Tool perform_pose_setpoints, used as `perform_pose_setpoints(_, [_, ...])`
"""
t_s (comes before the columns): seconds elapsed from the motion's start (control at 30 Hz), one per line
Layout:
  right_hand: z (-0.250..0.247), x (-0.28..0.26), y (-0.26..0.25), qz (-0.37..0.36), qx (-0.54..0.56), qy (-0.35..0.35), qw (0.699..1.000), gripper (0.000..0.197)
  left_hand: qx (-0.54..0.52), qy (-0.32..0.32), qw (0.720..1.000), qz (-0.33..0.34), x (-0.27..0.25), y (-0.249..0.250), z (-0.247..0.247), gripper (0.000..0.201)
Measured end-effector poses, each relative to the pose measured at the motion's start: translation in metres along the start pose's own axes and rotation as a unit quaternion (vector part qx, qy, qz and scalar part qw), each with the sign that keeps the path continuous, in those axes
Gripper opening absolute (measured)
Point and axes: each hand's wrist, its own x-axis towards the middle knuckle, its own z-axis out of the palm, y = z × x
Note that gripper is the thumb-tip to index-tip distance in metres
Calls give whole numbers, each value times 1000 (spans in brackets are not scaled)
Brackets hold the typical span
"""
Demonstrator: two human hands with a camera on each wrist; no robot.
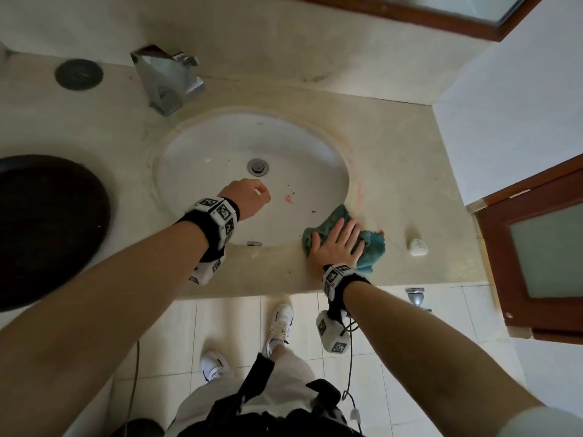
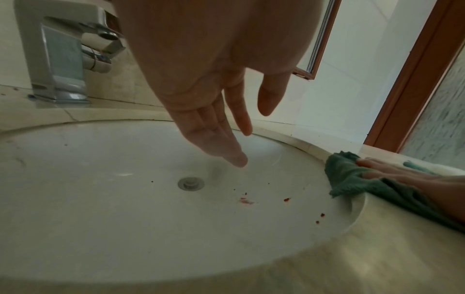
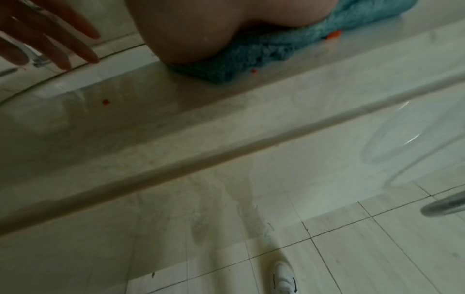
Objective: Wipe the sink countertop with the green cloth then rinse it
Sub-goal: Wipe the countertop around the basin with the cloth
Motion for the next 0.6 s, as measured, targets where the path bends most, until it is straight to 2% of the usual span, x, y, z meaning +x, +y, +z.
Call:
perform_pose_setpoints(0.27, [-23,71,20,-121,-58,-22,991,66,21,-13,999,-23,41,18,9,25])
perform_pose_setpoints(0.47, [-49,141,20,-193,-87,-42,976,66,28,-5,998,-50,77,37,15,31])
perform_pose_setpoints(0.6, [-54,165,20,-221,-106,-39,969,68,30,-9,998,-62,89,49,16,33])
